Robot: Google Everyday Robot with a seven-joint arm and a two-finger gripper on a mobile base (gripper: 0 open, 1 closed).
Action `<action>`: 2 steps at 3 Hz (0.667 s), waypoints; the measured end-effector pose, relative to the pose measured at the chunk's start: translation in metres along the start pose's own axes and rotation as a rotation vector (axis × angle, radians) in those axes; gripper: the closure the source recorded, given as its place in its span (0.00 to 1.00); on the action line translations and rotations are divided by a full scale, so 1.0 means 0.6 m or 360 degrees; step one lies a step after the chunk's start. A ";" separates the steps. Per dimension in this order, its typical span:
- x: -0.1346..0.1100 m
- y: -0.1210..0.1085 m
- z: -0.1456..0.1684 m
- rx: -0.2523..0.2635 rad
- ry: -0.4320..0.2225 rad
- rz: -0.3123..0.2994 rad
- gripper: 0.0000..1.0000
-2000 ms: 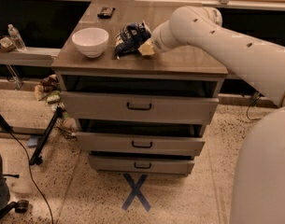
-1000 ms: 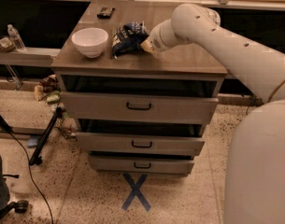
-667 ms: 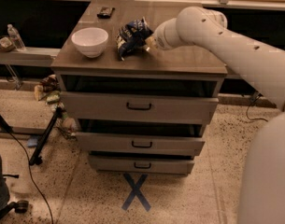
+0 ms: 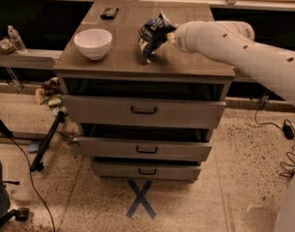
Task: Pick blue chip bag
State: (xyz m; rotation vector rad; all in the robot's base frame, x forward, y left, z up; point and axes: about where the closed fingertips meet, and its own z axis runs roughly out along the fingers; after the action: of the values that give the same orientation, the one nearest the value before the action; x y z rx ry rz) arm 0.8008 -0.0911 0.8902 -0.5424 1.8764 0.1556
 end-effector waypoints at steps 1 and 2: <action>-0.018 -0.031 -0.018 0.0065 -0.0107 0.0140 1.00; -0.006 -0.085 -0.020 0.0071 -0.0155 0.0247 1.00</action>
Offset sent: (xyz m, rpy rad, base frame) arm 0.0287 -0.0239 0.0772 0.2609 -0.1852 0.1250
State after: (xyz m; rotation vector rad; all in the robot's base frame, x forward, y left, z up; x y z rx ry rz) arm 0.8138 -0.1395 0.9055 -0.3525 1.8217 0.2378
